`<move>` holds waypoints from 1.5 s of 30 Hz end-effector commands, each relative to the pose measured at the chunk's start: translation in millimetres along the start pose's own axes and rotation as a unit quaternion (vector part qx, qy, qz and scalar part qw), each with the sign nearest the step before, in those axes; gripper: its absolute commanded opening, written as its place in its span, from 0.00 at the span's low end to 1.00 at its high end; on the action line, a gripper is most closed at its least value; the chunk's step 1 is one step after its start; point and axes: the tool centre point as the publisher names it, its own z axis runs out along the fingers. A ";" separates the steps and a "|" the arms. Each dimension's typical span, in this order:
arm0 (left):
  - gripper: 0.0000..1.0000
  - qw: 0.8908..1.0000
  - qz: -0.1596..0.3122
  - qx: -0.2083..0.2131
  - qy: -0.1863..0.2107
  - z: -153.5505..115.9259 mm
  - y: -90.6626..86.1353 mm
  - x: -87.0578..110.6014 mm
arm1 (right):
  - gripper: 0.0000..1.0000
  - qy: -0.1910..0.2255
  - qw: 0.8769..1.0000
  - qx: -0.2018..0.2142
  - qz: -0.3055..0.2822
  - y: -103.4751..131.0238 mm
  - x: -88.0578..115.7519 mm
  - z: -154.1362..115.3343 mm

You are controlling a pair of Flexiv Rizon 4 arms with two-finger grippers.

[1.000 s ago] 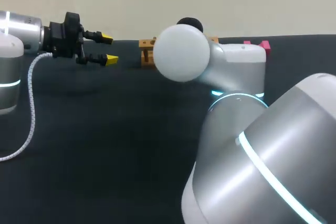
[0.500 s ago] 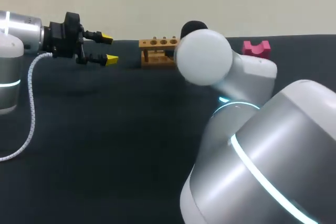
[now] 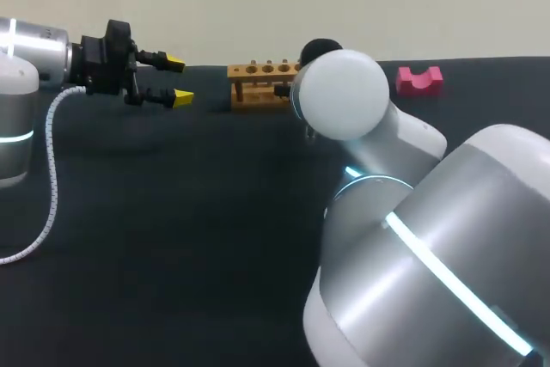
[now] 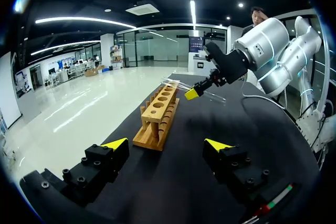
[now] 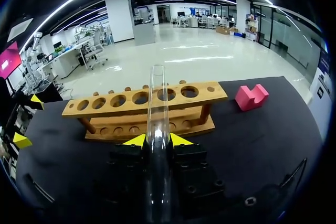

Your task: Grasp the test tube, adjust it, and insert it.

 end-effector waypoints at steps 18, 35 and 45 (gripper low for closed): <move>1.00 1.000 0.002 -0.001 -0.002 -0.7 -1.2 1.3 | 0.00 0.108 0.994 -0.016 -0.025 3.1 2.7 14.2; 1.00 1.000 0.002 -0.001 -0.002 -0.7 -1.2 1.3 | 0.00 0.172 0.985 -0.018 -0.024 0.3 10.8 19.5; 1.00 1.000 0.002 -0.001 -0.002 -0.7 -1.2 1.3 | 0.00 0.167 0.986 -0.011 -0.017 -0.8 10.3 13.6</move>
